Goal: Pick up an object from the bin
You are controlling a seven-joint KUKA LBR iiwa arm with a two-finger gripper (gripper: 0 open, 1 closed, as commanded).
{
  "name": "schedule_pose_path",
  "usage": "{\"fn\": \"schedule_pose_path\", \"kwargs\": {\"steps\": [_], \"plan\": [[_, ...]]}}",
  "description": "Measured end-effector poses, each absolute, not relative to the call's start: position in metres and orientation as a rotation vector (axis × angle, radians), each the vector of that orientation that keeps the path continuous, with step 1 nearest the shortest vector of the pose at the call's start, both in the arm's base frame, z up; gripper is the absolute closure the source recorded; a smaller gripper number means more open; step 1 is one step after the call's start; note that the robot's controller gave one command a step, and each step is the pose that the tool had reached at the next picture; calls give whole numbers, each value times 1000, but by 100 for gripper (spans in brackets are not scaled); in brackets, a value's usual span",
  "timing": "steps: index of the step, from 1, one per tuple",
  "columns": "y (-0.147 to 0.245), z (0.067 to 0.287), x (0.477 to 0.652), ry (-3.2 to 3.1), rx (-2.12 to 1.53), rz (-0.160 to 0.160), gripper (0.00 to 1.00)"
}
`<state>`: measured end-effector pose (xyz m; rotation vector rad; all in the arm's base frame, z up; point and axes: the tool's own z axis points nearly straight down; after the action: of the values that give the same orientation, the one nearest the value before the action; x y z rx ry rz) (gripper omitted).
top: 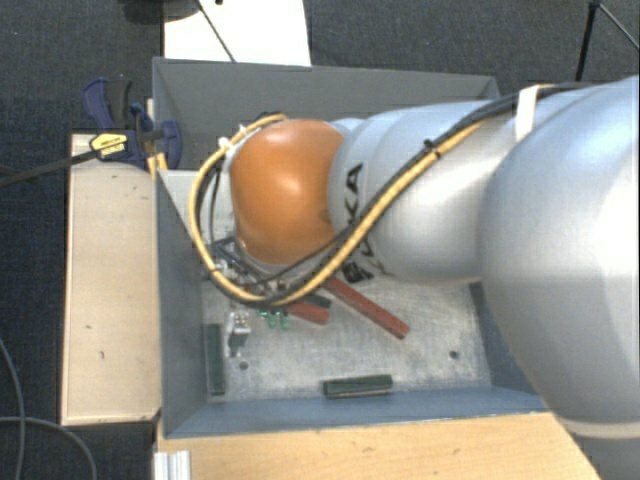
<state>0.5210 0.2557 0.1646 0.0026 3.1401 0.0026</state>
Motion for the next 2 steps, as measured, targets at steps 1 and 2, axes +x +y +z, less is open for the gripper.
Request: {"fn": "schedule_pose_path", "kwargs": {"steps": [1,2], "plan": [[256,120,521,3133,-149,4,0],[248,71,542,3016,-860,4,100]]}}
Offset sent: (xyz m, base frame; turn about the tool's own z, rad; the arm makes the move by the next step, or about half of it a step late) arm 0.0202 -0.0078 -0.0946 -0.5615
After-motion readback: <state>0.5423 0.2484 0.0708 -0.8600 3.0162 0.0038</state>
